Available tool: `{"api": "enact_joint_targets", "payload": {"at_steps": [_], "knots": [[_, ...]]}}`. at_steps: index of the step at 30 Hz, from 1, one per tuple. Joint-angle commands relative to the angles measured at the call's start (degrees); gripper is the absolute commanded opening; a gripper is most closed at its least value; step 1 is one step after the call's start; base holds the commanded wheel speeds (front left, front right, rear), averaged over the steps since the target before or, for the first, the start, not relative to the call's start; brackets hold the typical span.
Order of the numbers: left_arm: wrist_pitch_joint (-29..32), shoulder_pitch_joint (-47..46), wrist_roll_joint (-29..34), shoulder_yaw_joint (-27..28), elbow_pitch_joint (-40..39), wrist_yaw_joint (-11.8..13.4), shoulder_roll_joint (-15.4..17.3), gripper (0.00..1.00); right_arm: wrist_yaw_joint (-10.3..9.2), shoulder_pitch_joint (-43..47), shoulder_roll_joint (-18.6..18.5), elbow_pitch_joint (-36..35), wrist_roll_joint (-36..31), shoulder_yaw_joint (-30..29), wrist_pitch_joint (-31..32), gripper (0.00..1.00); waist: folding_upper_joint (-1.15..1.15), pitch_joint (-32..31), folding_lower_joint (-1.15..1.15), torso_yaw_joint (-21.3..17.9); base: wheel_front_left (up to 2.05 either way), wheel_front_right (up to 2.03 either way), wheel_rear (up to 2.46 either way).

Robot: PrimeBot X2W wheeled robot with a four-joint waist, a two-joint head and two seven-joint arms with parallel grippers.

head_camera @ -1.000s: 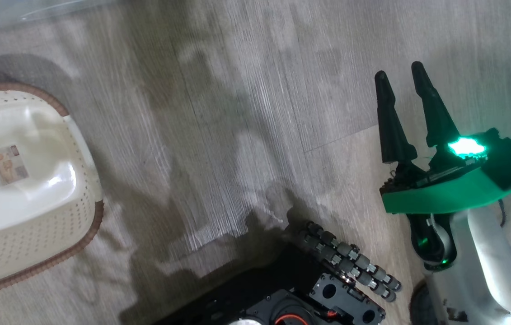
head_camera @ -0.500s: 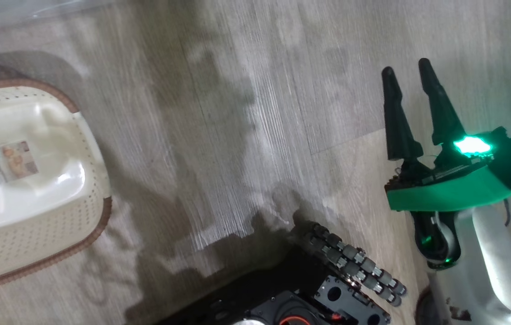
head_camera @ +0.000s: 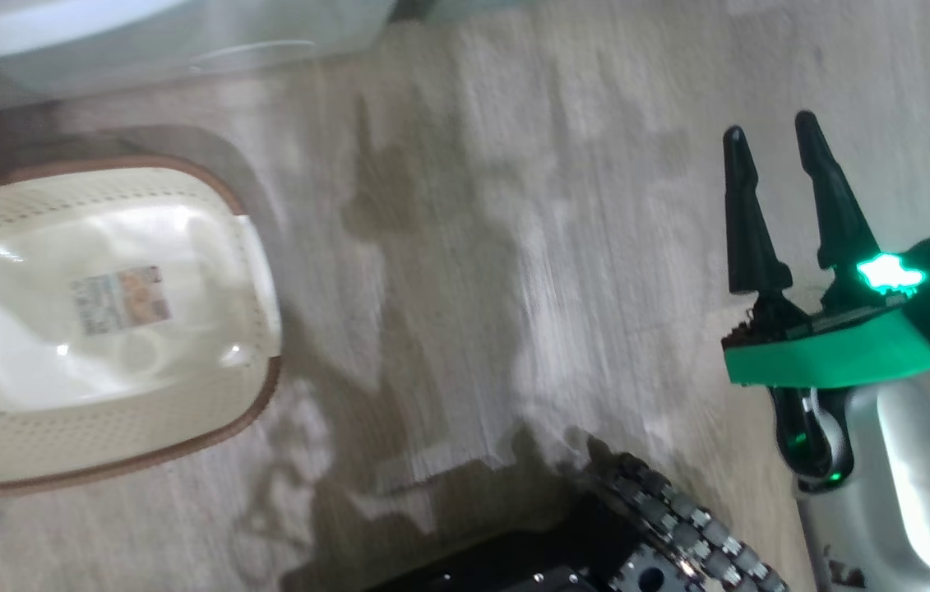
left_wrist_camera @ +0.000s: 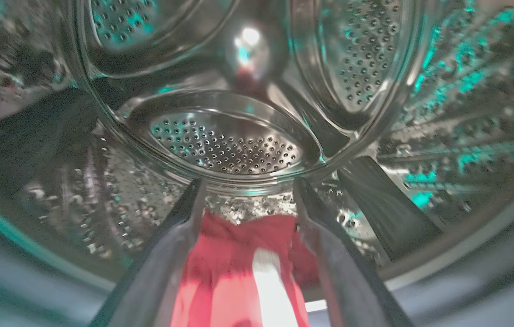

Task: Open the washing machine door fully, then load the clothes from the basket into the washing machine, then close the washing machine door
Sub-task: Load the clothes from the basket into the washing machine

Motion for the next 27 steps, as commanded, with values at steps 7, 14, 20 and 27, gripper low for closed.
{"api": "enact_joint_targets", "payload": {"at_steps": [7,14,20,27], "knots": [[-0.2,16.3,2.6,0.2,-17.6,7.1,0.1,1.0,0.0,3.6,-0.3,-1.0,-2.5,-0.6,-0.5,1.0,0.0,-5.4,0.0,5.3,0.0,0.0,0.0],[2.6,31.6,3.6,-1.1,-31.0,13.9,-2.5,1.0,0.0,4.3,-0.3,-1.0,-4.8,-0.8,0.9,1.0,0.0,-8.6,0.0,7.8,0.0,0.0,0.0],[3.0,40.5,3.3,-2.8,-36.0,16.5,-4.9,1.0,0.0,5.0,-0.3,-0.8,-6.0,-1.3,2.4,1.0,0.0,-11.5,0.0,9.5,0.0,0.0,0.0],[2.7,47.2,1.5,-4.1,-35.3,17.2,-7.2,1.0,0.0,6.1,-0.3,-0.4,-7.1,-1.7,4.1,1.0,0.0,-14.7,0.0,10.9,0.0,0.0,0.0]]}}
